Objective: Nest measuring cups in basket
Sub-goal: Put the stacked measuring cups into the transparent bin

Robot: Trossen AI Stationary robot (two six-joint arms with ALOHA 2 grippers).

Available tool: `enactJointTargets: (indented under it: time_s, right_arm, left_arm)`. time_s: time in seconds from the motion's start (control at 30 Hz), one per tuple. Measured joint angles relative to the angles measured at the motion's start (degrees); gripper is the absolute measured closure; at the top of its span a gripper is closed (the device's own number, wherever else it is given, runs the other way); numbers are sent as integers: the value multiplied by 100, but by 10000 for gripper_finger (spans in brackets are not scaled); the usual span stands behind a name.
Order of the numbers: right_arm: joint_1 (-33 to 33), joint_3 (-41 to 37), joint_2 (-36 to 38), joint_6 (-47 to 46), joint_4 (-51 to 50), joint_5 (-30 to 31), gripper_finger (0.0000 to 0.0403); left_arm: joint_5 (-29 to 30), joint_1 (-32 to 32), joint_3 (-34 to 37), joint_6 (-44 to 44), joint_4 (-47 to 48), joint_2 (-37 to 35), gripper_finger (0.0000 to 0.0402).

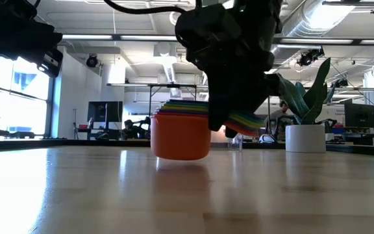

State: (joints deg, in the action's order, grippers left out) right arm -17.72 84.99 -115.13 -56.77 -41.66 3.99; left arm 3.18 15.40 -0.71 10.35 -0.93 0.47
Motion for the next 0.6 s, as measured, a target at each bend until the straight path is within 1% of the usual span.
enactJointTargets:
  time_s: [0.23, 0.37, 0.6]
  right_arm:
    - [274, 70, 0, 12, 17, 6, 275]
    - [487, 307, 0, 151, -23, 163, 275]
    - [1020, 775, 2, 548, -418, 183, 275]
  left_arm:
    - [0, 2, 0, -2, 0, 0, 339]
    - [0, 2, 0, -2, 0, 0, 339]
    - [0, 0, 0, -2, 0, 0, 339]
